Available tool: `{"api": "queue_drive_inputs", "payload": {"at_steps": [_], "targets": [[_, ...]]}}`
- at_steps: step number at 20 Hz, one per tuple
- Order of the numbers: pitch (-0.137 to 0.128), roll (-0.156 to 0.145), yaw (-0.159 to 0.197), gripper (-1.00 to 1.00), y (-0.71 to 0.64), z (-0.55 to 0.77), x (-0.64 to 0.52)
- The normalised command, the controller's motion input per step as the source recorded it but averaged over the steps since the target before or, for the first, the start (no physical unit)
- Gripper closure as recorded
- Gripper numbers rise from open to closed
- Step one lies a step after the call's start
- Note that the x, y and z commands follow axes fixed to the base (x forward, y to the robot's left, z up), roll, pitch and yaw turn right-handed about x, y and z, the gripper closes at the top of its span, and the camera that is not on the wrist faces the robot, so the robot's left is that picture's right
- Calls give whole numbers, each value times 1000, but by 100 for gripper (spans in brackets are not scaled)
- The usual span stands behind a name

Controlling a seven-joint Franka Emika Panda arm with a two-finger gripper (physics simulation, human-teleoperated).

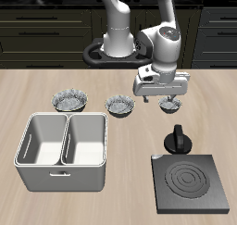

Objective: Place the smallest bowl inside the right compartment of the bowl drainer

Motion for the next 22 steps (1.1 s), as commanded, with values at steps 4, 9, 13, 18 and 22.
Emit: {"api": "queue_drive_inputs", "payload": {"at_steps": [4,9,13,18,22], "targets": [[76,51,-4,-100,44,-347,92],[51,56,1,100,40,-298,-21],[-7,3,-18,100,-44,66,-21],[-13,26,-40,100,-100,209,-2],[-9,-13,-15,100,-204,168,54]]}}
